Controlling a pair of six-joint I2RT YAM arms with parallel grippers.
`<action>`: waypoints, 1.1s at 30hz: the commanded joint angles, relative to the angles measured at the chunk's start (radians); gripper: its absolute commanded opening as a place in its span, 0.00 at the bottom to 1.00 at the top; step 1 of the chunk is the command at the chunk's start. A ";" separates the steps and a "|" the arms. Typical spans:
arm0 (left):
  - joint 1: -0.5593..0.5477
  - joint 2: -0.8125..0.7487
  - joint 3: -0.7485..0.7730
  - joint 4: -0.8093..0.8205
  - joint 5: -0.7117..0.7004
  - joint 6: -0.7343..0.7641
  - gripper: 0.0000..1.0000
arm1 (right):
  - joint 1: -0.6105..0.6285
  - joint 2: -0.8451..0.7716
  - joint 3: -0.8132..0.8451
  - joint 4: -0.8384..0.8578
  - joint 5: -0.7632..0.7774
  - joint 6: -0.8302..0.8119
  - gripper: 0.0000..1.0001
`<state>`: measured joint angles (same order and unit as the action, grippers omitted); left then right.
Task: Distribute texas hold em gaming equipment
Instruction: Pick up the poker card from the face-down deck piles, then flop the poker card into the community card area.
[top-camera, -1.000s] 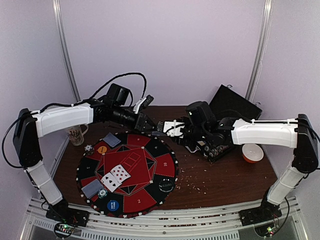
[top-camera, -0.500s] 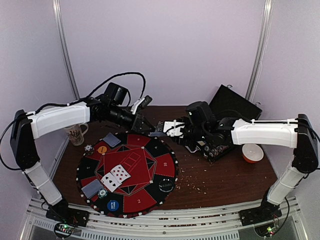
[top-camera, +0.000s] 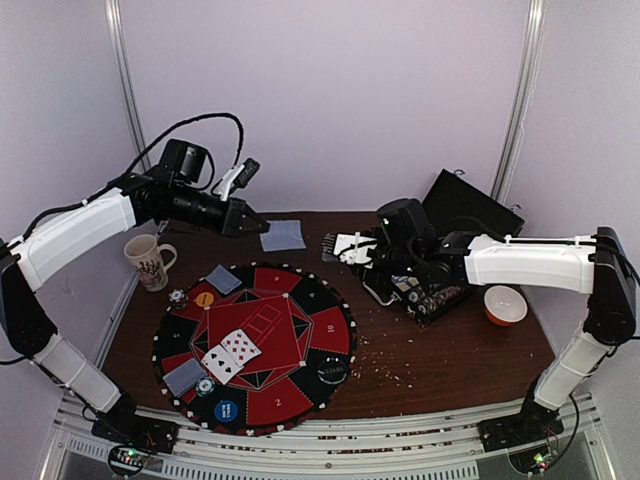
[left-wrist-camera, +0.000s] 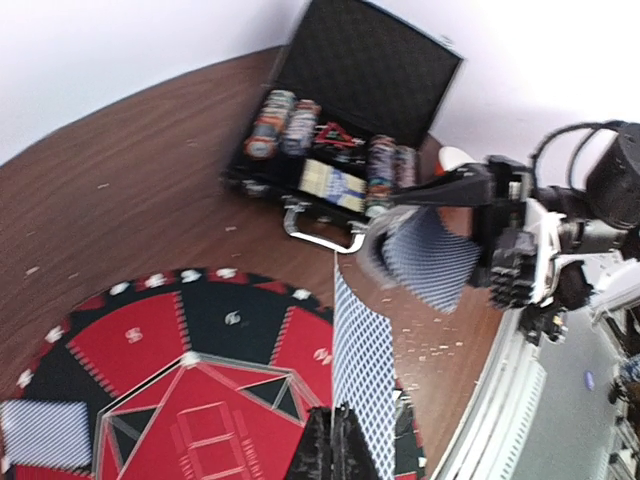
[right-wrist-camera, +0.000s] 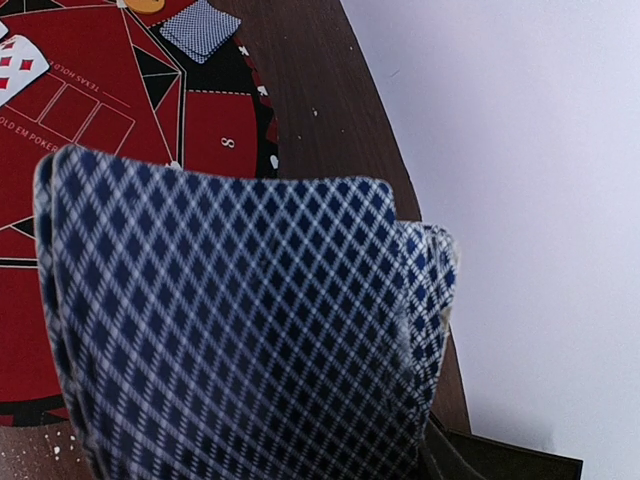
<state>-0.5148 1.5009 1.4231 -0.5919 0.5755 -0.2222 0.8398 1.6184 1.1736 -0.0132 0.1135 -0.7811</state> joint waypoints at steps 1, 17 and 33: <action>0.047 -0.034 0.057 -0.157 -0.169 0.050 0.00 | -0.013 -0.006 -0.011 0.007 0.031 0.017 0.43; -0.157 0.376 0.198 -0.677 -1.258 -0.122 0.00 | -0.013 -0.012 -0.008 -0.009 0.013 0.019 0.43; -0.323 0.679 0.292 -0.585 -1.000 -0.090 0.00 | -0.012 -0.020 -0.014 -0.022 0.006 0.019 0.43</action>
<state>-0.8310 2.1700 1.6669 -1.2304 -0.5606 -0.3347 0.8288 1.6184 1.1694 -0.0341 0.1234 -0.7788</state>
